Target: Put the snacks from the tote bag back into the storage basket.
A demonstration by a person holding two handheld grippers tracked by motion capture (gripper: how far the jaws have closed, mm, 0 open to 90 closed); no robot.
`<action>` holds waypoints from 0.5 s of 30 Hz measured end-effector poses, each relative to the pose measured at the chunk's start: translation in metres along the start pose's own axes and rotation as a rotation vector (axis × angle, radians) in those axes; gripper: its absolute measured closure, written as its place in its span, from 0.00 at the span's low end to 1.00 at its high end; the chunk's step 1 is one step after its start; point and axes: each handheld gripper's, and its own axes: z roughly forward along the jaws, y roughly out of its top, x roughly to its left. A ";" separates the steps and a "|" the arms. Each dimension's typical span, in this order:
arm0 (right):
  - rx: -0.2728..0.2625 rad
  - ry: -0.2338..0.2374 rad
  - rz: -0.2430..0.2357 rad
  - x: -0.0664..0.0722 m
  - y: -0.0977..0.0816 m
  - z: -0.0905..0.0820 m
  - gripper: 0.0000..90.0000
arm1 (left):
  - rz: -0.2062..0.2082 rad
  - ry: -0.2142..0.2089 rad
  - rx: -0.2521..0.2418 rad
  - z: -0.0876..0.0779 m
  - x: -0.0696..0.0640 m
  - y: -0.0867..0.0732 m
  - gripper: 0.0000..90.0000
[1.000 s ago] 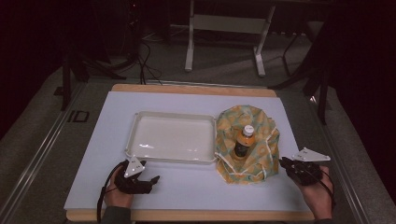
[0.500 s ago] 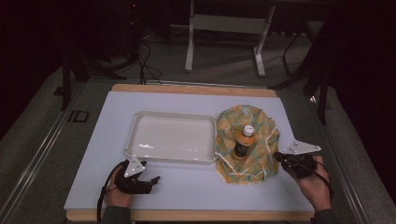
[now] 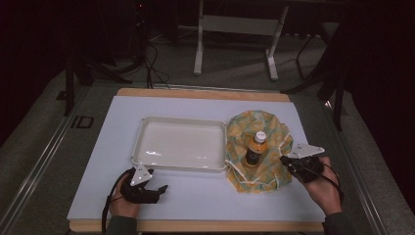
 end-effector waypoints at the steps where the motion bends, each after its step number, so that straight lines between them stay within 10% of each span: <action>1: 0.000 0.000 0.000 0.000 0.000 0.000 0.98 | 0.000 0.000 0.000 0.000 0.000 0.000 0.25; 15: 0.019 0.038 -0.080 0.002 0.019 0.000 0.92 | 0.005 0.003 0.004 0.001 -0.001 0.000 0.25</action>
